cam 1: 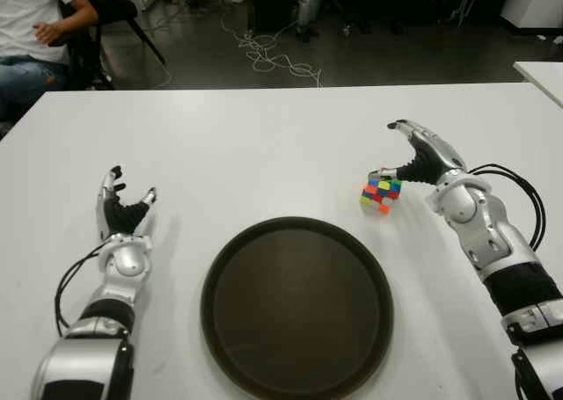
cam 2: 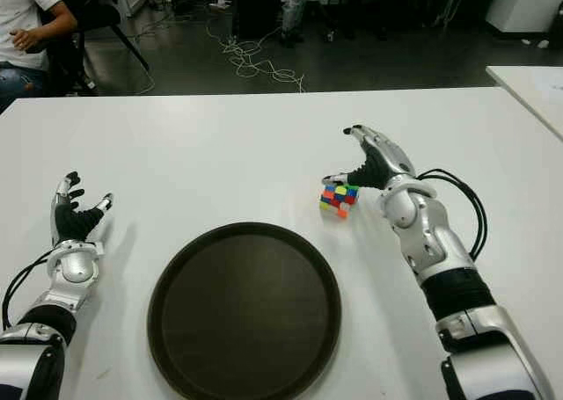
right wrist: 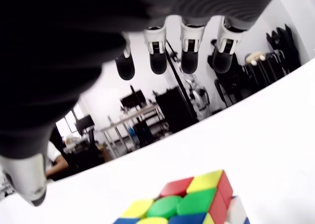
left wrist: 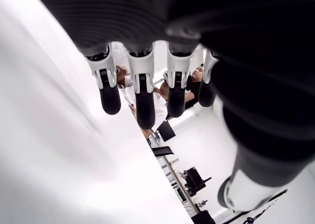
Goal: Pick up the Rubik's Cube and put it in the plate
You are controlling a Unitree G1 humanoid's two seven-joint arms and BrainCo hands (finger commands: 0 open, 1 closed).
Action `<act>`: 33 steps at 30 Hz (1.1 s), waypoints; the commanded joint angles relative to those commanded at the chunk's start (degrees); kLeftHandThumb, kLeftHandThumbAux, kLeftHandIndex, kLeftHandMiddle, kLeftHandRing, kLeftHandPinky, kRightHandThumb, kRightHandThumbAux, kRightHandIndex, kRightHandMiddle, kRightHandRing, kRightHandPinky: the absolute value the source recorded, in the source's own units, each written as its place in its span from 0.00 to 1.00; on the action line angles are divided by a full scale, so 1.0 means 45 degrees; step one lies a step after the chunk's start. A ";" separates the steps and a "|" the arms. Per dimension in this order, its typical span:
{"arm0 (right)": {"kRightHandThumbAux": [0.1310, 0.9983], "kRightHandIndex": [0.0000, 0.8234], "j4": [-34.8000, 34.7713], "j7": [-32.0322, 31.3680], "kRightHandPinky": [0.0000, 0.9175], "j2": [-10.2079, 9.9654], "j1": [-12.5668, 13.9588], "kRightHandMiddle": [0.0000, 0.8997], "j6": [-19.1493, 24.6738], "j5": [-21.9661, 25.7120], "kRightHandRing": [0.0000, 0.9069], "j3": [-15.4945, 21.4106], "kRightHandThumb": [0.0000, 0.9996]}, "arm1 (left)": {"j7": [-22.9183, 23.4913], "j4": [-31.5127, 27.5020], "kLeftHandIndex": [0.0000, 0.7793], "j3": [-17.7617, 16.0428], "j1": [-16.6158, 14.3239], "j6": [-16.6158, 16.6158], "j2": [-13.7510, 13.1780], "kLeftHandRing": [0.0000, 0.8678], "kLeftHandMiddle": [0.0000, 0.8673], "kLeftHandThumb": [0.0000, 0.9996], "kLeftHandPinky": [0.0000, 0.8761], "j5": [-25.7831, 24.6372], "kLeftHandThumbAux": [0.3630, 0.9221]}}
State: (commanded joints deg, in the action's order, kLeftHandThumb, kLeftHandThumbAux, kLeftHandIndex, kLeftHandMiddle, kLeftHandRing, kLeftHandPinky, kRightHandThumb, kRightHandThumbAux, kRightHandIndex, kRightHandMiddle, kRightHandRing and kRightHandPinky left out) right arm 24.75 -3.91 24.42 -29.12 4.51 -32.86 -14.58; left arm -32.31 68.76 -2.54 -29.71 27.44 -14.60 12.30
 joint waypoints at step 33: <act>0.52 0.00 0.0828 -0.0058 0.10 -0.0156 -0.0377 0.13 -0.0107 -0.0240 0.16 -0.0412 0.00 | 0.0070 0.0056 0.13 -0.0162 -0.0013 -0.0059 0.0034 0.20 0.18 0.00 0.25 -0.0148 0.68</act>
State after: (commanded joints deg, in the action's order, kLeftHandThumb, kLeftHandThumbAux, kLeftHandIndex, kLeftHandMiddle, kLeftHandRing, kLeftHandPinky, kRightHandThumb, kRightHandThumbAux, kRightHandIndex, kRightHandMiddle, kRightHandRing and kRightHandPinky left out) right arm 28.48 -4.17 23.71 -30.82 4.03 -33.94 -16.43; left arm -32.00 69.01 -3.26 -29.77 27.18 -14.45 11.64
